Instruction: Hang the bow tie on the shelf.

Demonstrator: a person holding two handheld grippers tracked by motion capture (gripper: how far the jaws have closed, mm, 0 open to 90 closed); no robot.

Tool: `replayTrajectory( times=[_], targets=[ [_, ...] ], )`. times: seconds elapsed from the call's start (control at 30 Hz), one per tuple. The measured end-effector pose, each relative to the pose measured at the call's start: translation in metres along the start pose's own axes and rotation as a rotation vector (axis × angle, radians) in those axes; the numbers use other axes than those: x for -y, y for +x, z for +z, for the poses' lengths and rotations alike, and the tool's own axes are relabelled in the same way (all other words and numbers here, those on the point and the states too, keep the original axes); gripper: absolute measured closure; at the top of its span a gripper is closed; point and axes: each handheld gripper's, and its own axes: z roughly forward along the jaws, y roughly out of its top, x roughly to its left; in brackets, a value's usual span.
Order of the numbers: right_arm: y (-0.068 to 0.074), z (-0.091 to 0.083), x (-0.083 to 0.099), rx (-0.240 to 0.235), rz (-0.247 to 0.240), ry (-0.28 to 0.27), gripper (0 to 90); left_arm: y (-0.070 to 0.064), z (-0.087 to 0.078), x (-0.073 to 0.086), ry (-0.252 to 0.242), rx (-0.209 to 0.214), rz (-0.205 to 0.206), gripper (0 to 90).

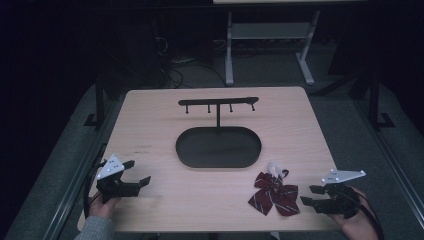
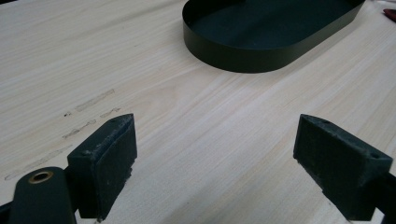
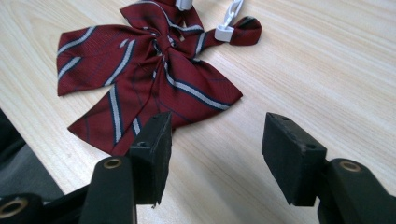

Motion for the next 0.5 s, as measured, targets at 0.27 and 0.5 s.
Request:
replayTrajectory(
  times=[0.27, 0.5],
  targets=[
    [0.001, 0.0, -0.007, -0.018, -0.006, 0.019, 42.1, 0.0, -0.001, 0.001, -0.001, -0.004, -0.008, 12.9],
    [0.005, 0.004, -0.025, -0.026, -0.053, 0.059, 42.3, 0.001, -0.001, 0.001, -0.006, -0.007, -0.011, 12.9]
  ],
)
